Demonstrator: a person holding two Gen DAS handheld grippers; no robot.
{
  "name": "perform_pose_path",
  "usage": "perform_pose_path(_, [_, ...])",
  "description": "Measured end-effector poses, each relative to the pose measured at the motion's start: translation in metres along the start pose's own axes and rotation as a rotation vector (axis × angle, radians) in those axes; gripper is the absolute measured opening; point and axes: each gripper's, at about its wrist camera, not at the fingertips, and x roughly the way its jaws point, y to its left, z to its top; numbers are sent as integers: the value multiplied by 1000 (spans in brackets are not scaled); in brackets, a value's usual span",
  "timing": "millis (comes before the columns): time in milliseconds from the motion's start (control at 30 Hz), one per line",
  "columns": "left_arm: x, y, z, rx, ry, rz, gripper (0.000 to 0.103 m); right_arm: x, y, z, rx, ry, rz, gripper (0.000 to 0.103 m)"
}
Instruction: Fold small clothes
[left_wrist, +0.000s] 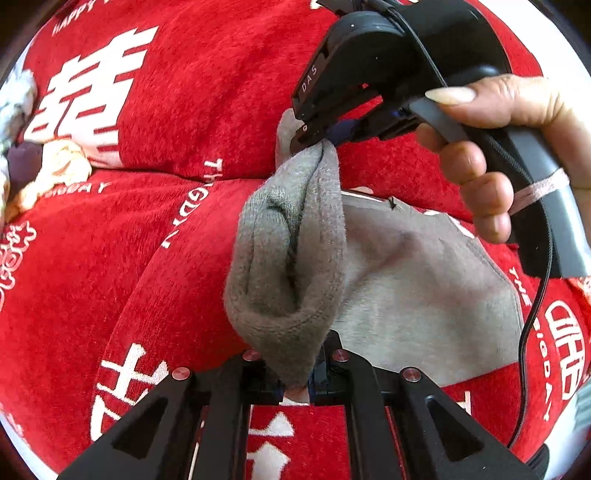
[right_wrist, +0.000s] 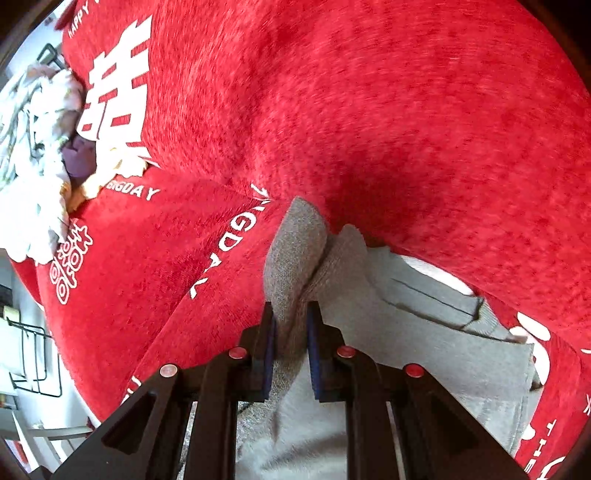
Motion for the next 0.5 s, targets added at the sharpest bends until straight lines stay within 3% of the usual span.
perform_pose_path(233, [-8,-36,4,49,14,40,9,-37,-42,-18,46,-52,69,17])
perform_pose_path(500, [-11,-109,-11,167,34,91,9,-80,-107,-62,115,-144,148,17])
